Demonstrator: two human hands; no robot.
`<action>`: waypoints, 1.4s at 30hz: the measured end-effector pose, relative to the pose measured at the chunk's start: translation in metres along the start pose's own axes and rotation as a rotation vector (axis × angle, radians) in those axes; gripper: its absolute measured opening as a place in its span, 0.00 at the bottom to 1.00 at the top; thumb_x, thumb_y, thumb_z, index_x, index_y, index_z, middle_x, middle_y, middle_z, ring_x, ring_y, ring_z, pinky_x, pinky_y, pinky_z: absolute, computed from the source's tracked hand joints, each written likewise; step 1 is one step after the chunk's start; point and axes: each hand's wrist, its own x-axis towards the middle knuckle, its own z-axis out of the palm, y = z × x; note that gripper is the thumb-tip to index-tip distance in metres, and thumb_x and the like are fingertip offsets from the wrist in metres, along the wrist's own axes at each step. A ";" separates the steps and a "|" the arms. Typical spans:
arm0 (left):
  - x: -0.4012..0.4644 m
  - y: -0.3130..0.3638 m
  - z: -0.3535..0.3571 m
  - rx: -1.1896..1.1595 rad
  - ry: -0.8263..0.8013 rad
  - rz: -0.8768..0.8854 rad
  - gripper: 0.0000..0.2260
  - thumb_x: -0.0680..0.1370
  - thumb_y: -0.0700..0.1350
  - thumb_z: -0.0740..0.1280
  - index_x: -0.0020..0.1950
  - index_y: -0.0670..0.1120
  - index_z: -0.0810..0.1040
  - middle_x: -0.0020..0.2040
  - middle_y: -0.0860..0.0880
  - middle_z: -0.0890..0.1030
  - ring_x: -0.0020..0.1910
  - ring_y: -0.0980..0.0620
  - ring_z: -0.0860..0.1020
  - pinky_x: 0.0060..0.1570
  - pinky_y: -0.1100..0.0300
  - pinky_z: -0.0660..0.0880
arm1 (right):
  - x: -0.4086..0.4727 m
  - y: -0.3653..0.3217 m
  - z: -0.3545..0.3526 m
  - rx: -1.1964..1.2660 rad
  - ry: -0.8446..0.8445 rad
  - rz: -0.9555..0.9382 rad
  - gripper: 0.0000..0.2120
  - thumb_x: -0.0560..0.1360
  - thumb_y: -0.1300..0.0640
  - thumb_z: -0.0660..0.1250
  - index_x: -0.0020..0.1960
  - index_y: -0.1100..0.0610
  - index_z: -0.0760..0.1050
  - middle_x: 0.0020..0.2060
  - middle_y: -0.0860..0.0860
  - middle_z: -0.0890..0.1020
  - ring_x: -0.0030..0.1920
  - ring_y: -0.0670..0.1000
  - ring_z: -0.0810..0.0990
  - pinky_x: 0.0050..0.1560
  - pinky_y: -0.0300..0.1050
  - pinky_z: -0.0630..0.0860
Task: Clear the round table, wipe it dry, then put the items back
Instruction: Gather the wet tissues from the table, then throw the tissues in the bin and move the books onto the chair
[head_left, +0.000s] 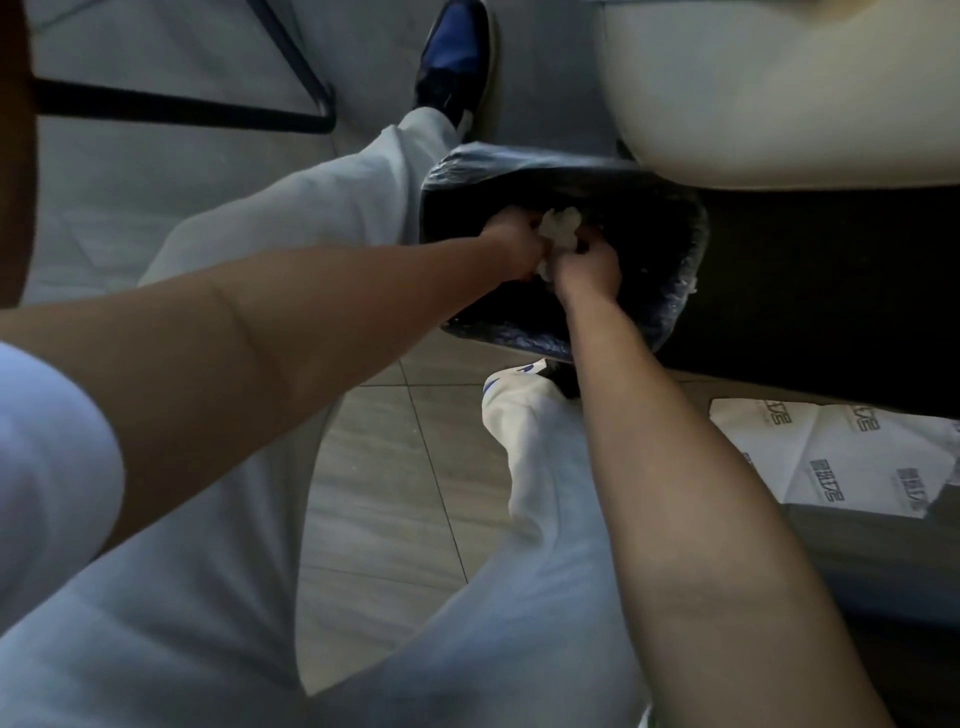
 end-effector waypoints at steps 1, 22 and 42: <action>0.001 0.000 -0.002 0.032 -0.020 -0.001 0.17 0.83 0.44 0.65 0.72 0.42 0.75 0.67 0.42 0.79 0.67 0.44 0.78 0.64 0.58 0.72 | 0.001 -0.002 0.001 0.017 0.004 0.009 0.16 0.81 0.50 0.66 0.66 0.53 0.81 0.61 0.57 0.85 0.61 0.59 0.83 0.55 0.43 0.79; -0.171 0.002 -0.078 -0.094 0.113 0.156 0.12 0.82 0.46 0.66 0.64 0.49 0.83 0.55 0.50 0.83 0.54 0.51 0.81 0.62 0.56 0.77 | -0.171 -0.025 -0.069 0.050 0.196 -0.128 0.13 0.78 0.59 0.65 0.61 0.51 0.82 0.56 0.48 0.84 0.56 0.49 0.80 0.56 0.40 0.73; -0.481 0.059 -0.154 0.241 0.409 0.809 0.21 0.83 0.54 0.66 0.74 0.49 0.74 0.76 0.48 0.69 0.75 0.50 0.69 0.73 0.54 0.66 | -0.476 -0.051 -0.194 -0.384 0.439 -0.813 0.20 0.80 0.47 0.66 0.71 0.50 0.77 0.73 0.51 0.74 0.72 0.58 0.70 0.73 0.53 0.68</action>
